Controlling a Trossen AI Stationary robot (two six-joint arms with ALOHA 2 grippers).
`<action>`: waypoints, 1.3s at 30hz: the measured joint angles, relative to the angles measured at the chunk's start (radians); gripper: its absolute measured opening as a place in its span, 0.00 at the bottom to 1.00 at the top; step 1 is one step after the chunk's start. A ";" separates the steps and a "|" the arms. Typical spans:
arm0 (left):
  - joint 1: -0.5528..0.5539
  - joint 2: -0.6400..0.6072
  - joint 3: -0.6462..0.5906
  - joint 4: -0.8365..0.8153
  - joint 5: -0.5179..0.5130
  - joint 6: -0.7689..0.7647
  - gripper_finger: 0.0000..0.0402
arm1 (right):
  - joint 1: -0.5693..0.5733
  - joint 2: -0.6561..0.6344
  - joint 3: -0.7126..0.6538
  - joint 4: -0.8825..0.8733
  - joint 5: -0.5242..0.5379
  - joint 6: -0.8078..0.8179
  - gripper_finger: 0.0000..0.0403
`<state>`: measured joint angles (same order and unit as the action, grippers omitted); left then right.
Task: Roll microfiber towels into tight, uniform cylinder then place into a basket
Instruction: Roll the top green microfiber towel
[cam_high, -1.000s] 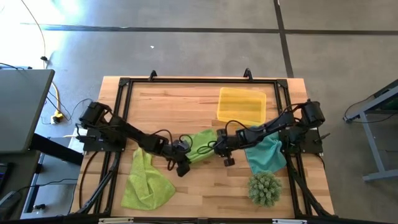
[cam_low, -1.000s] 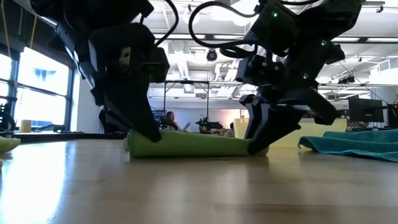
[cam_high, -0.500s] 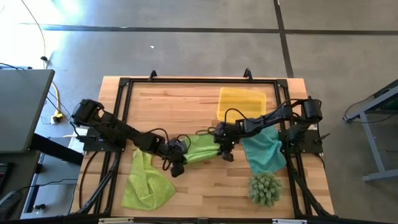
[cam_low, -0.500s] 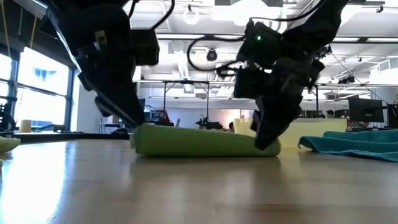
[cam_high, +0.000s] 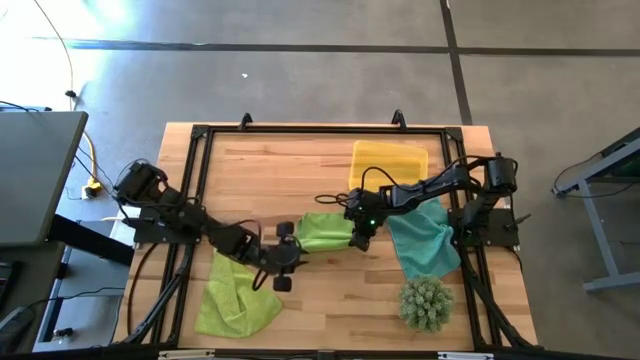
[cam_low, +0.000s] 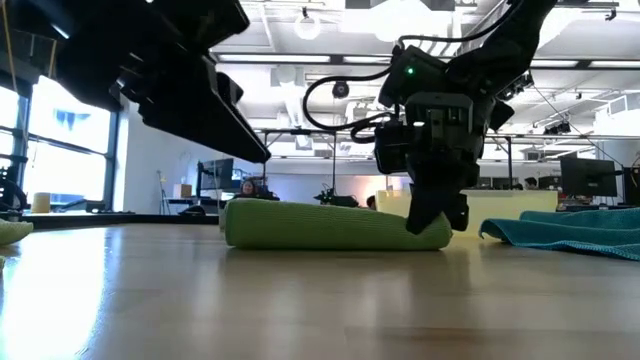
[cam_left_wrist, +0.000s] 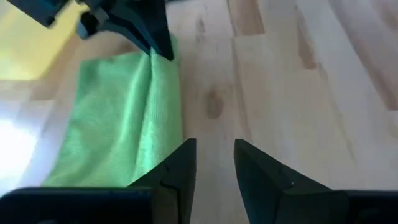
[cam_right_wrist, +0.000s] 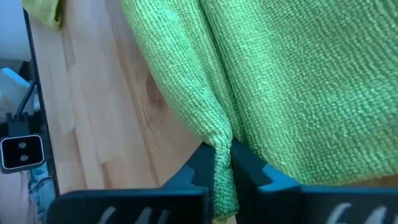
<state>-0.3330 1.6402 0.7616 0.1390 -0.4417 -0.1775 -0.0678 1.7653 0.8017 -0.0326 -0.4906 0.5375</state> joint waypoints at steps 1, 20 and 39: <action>-0.003 0.000 0.000 0.000 -0.015 0.005 0.25 | 0.000 0.000 0.000 0.000 0.001 -0.001 0.03; 0.004 0.132 0.001 -0.010 -0.129 -0.044 0.44 | 0.000 -0.003 0.002 0.000 0.018 -0.022 0.03; 0.046 0.146 0.001 -0.006 -0.203 0.231 0.43 | 0.000 -0.003 0.003 -0.001 0.018 -0.022 0.03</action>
<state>-0.2868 1.7859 0.7628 0.1326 -0.6443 0.0530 -0.0677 1.7618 0.8043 -0.0334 -0.4721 0.5159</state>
